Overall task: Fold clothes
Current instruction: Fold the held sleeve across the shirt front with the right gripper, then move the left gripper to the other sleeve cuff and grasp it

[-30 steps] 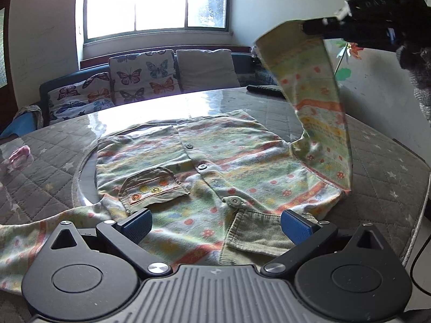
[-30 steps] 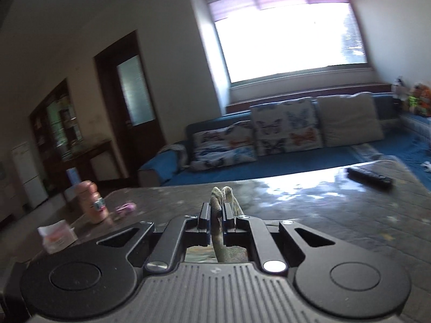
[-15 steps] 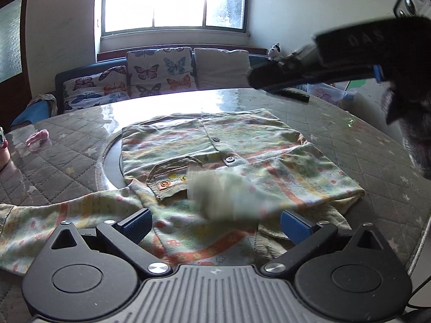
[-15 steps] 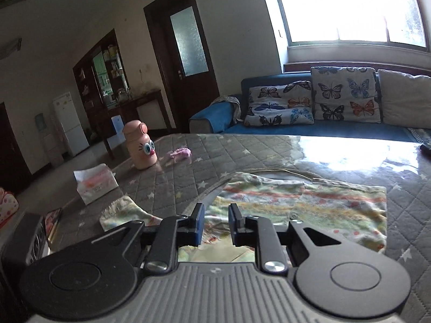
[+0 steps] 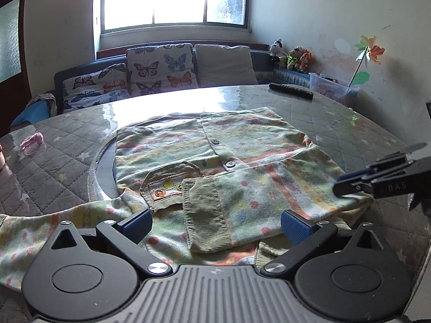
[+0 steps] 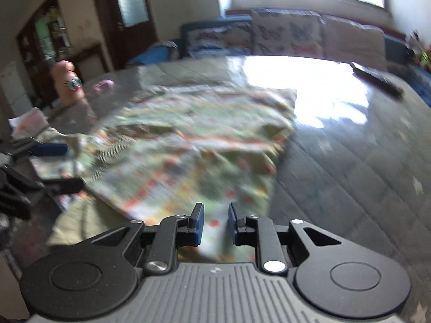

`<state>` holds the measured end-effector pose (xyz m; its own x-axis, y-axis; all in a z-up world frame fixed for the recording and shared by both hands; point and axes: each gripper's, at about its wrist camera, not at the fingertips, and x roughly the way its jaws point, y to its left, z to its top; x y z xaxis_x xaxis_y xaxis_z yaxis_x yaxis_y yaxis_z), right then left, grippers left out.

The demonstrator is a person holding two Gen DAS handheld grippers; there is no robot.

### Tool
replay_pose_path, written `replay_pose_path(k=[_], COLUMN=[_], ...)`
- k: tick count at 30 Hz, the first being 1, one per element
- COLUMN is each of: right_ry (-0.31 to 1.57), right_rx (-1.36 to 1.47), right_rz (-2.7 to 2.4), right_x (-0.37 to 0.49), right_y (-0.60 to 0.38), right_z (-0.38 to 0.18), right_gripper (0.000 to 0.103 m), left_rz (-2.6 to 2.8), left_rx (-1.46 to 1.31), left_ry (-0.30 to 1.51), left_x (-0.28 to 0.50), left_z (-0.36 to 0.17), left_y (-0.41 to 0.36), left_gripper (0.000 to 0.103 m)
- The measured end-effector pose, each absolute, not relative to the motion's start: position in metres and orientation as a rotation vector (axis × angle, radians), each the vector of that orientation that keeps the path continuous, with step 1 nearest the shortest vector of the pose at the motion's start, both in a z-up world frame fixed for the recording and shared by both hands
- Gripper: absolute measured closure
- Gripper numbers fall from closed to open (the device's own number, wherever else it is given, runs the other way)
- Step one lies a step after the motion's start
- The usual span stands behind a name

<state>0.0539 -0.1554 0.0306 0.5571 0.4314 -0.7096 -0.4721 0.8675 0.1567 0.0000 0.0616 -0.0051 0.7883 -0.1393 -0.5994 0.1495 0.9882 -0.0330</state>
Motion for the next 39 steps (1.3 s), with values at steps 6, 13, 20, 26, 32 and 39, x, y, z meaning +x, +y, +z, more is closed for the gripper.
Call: replay_pose_path(k=[6, 13, 20, 26, 32, 39], right_ry=[0.752, 0.758, 0.745, 0.733, 0.719, 0.665], right_rx=[-0.1, -0.111, -0.115, -0.156, -0.232, -0.293], right_rz=[0.515, 0.502, 0.51, 0.634, 0.734, 0.766], right_x=[0.061, 0.105, 0.1, 0.086, 0.071, 0.058], right_y=[-0.155, -0.141, -0.137, -0.102, -0.065, -0.049], right_z=[0.041, 0.027, 0.032, 0.035, 0.03, 0.035], right_gripper=[0.086, 0.085, 0.079, 0.074, 0.072, 0.071], left_rz=[-0.121, -0.057, -0.009, 0.03, 0.061, 0.152], left_rx=[0.015, 0.004, 0.03, 0.08, 0.066, 0.0], left_ry=[0.656, 0.676, 0.705, 0.718, 0.714, 0.697], left_x=[0.008, 0.016, 0.024, 0.023, 0.016, -0.001], left_z=[-0.006, -0.01, -0.018, -0.023, -0.02, -0.013], left_y=[0.068, 0.078, 0.08, 0.078, 0.09, 0.12], left_gripper=[0.0, 0.0, 0.0, 0.001, 0.005, 0.009])
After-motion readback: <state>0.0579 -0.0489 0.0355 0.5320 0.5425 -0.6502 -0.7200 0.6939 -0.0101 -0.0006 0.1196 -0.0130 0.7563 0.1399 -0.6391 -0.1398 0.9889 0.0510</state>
